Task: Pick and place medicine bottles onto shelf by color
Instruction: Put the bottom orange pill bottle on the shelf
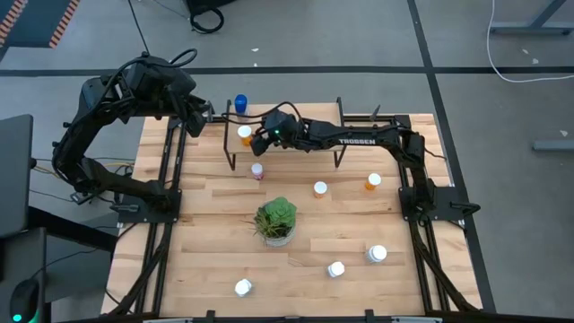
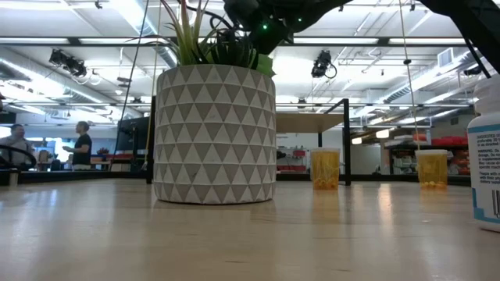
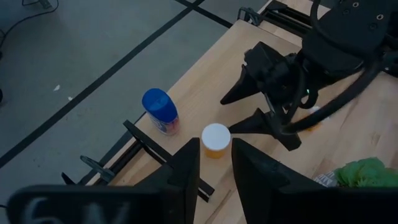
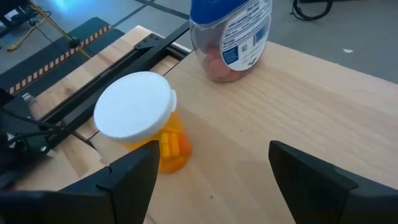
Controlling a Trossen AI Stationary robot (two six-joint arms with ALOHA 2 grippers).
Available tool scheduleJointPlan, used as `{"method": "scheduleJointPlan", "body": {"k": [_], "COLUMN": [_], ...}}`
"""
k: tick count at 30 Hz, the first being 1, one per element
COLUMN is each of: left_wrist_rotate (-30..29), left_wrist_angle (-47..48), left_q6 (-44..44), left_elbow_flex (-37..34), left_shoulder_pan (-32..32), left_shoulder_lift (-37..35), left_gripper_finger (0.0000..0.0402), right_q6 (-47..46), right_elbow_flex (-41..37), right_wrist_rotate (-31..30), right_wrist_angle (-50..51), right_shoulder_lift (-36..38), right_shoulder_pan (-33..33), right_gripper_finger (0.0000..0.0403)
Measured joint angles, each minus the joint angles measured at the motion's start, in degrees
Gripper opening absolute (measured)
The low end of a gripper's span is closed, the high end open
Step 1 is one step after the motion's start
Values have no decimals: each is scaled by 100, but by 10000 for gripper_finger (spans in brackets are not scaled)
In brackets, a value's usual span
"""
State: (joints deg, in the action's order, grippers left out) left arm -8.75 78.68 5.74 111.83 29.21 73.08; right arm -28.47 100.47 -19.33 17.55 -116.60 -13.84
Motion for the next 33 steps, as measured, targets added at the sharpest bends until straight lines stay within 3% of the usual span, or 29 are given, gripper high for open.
{"method": "scheduleJointPlan", "body": {"k": [6,33], "left_wrist_rotate": [2,2], "left_wrist_angle": [2,-5], "left_q6": [9,11], "left_elbow_flex": [0,0], "left_shoulder_pan": [1,0], "left_shoulder_lift": [0,0], "left_gripper_finger": [93,83], "right_q6": [-99,-304], "right_elbow_flex": [0,0], "right_wrist_rotate": [-379,-94], "right_wrist_angle": [418,-12], "right_shoulder_lift": [0,0], "right_shoulder_pan": [-16,-3], "right_gripper_finger": [310,310]}}
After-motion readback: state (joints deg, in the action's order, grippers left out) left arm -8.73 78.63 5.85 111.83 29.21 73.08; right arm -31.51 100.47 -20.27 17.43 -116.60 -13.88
